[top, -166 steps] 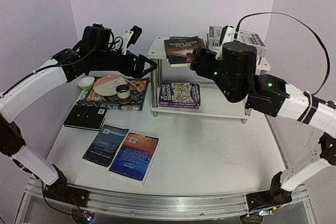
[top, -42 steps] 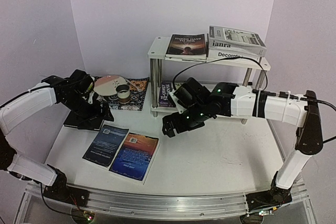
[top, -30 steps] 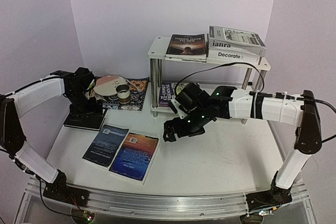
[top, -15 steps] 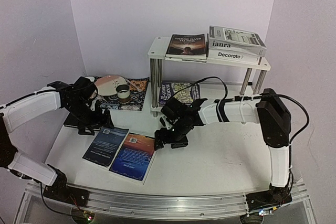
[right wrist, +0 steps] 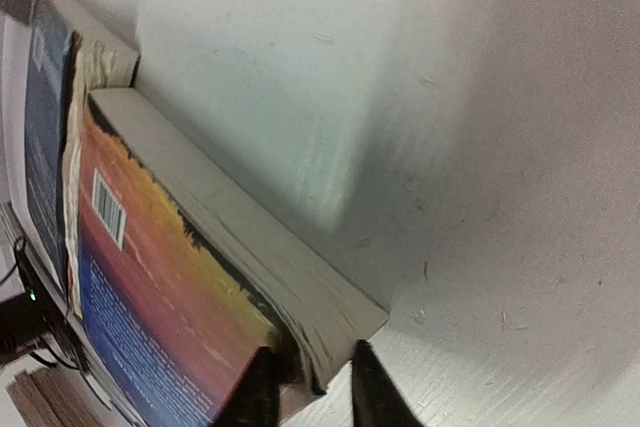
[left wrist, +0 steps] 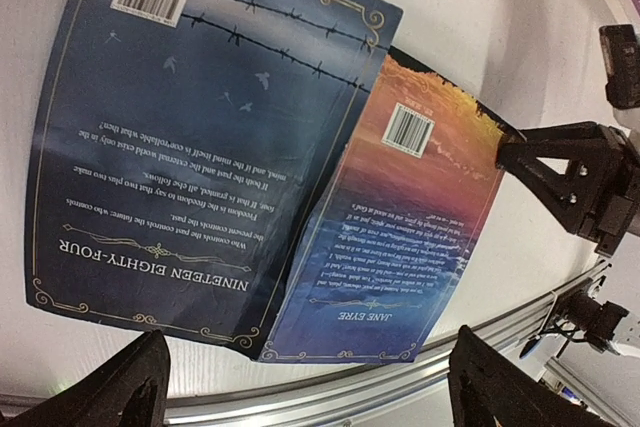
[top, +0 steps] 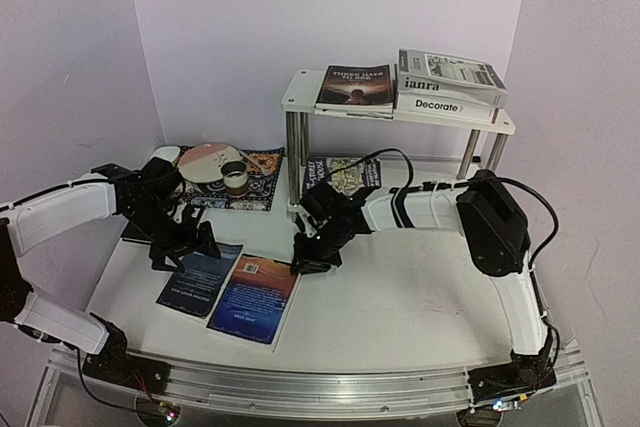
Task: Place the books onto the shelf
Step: Adjust the book at the center of the board.
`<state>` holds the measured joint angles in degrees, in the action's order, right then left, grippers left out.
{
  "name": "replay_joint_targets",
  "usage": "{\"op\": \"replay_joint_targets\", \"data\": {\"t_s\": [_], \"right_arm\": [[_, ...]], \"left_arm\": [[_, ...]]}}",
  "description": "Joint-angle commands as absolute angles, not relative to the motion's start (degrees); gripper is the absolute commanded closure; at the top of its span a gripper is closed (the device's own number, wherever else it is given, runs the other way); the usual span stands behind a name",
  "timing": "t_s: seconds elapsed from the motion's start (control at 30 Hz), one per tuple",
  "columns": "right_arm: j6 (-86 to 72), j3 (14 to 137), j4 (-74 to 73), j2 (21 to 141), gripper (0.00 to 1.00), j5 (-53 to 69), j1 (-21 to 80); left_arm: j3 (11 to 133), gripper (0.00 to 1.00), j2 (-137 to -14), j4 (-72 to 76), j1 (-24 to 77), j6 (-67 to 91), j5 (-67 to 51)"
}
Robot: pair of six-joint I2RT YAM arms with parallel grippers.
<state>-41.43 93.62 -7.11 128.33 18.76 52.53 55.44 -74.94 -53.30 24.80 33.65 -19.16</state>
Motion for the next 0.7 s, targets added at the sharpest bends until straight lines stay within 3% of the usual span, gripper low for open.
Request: {"op": "replay_joint_targets", "data": {"t_s": [0.0, 0.37, 0.67], "right_arm": [[-40.3, 92.4, -9.0, 126.0, 0.98, 19.5, 52.8], [-34.3, 82.0, -13.1, 111.3, 1.0, 16.2, 50.4], [-31.0, 74.7, -19.7, 105.7, 1.0, 15.0, 47.8]], "left_arm": [[54.3, 0.02, -71.5, -51.7, 24.7, 35.0, -20.0], [57.6, 0.02, -76.4, -45.3, 25.5, 32.3, -31.4], [60.2, 0.02, -82.9, -40.9, 33.4, 30.3, -28.4]]}}
